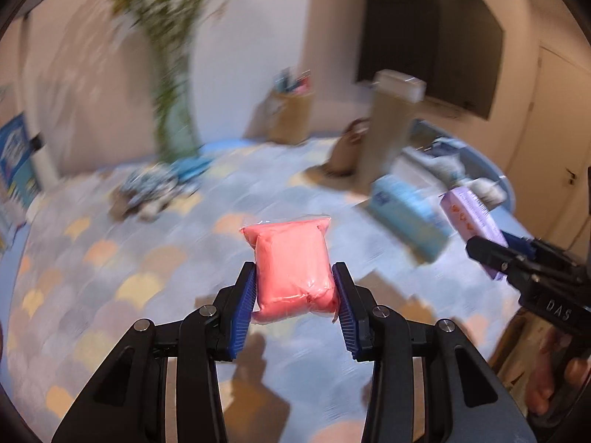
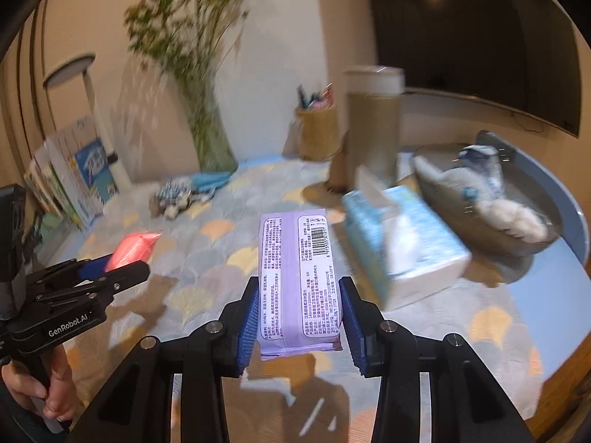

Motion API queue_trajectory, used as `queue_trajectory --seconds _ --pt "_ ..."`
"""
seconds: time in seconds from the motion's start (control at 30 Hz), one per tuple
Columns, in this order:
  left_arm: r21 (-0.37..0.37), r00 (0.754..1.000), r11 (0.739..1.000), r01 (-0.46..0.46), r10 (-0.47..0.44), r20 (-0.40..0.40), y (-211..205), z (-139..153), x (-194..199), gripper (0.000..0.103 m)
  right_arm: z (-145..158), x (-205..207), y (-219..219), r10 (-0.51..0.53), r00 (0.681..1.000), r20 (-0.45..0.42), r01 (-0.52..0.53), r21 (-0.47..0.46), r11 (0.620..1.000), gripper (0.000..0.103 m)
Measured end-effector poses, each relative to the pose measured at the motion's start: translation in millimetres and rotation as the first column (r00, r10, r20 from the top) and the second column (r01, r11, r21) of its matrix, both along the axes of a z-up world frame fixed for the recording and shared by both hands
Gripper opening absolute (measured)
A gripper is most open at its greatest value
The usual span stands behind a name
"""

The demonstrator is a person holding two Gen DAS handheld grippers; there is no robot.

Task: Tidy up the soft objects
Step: 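Carry the pink pouch and purple packet over to the glass bowl, then open both grippers to drop the pouch and packet into the bowl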

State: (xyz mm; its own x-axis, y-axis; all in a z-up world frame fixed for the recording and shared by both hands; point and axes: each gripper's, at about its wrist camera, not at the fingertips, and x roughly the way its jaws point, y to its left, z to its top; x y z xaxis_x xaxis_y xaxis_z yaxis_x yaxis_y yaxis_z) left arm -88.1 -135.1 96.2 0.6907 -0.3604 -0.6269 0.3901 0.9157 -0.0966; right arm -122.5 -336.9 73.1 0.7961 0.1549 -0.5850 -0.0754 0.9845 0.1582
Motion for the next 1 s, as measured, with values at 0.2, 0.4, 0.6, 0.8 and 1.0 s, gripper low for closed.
queue_trajectory --seconds 0.2,0.4,0.6,0.8,1.0 --pt "0.032 0.985 0.989 0.146 -0.149 0.087 -85.4 37.1 -1.4 0.038 23.9 -21.2 -67.0 -0.098 0.99 0.097 0.092 0.068 0.993 0.041" --pt "0.04 0.959 0.964 0.263 -0.266 0.099 -170.6 61.1 30.9 0.038 48.4 -19.8 -161.2 -0.268 0.953 0.143 0.252 0.122 0.96 0.041" --pt "0.037 0.943 0.945 0.325 -0.327 0.062 -248.8 55.8 72.0 0.038 53.2 13.8 -243.3 -0.394 0.915 0.09 0.377 0.157 0.913 0.041" --pt "0.04 0.936 0.936 0.35 -0.35 0.018 -300.2 46.6 110.8 0.054 43.5 68.5 -287.4 -0.423 0.906 -0.011 0.416 0.199 0.887 0.041" --pt "0.055 0.927 0.927 0.371 -0.367 -0.07 -303.4 30.0 113.6 0.074 23.4 86.6 -301.4 -0.379 0.914 -0.143 0.403 0.235 0.884 0.061"
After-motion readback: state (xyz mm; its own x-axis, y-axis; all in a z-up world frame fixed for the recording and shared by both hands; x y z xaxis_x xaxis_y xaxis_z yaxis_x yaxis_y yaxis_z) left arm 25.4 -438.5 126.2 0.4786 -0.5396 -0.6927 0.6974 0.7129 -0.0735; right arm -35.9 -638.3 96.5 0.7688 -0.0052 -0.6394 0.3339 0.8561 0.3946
